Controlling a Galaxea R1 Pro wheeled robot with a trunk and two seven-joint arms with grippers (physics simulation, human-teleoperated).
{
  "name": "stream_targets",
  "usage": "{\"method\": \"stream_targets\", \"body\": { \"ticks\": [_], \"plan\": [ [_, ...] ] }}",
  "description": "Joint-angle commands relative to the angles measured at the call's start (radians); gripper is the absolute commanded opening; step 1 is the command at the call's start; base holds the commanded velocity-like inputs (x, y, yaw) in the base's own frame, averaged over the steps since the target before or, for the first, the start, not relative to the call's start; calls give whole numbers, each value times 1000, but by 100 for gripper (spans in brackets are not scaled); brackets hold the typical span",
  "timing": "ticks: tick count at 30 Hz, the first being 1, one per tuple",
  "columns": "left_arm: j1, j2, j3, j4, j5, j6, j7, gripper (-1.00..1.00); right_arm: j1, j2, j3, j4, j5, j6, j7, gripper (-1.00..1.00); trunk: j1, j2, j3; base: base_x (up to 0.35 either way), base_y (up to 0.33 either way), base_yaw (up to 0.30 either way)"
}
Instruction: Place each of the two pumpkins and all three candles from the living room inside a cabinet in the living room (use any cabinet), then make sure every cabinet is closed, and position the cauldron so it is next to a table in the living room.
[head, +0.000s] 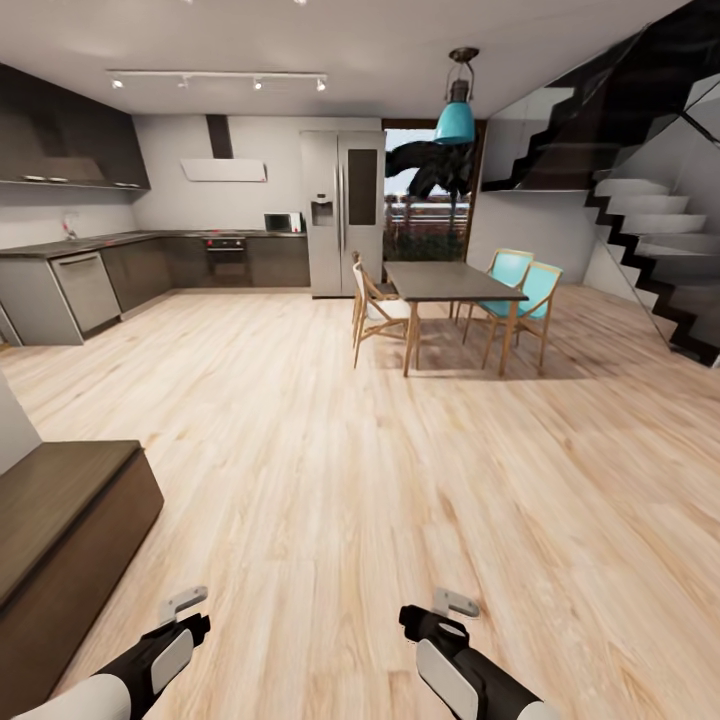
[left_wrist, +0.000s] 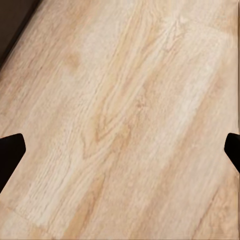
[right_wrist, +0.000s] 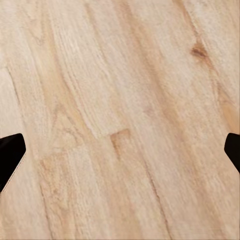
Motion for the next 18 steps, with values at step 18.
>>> {"method": "stream_targets", "body": {
  "ticks": [18],
  "plan": [
    [0, 5, -9, -3, 3, 6, 7, 100, -1, -1, 5, 1, -1, 5, -8, 100, 1, 0, -1, 332, 0, 0]
  ]
}}
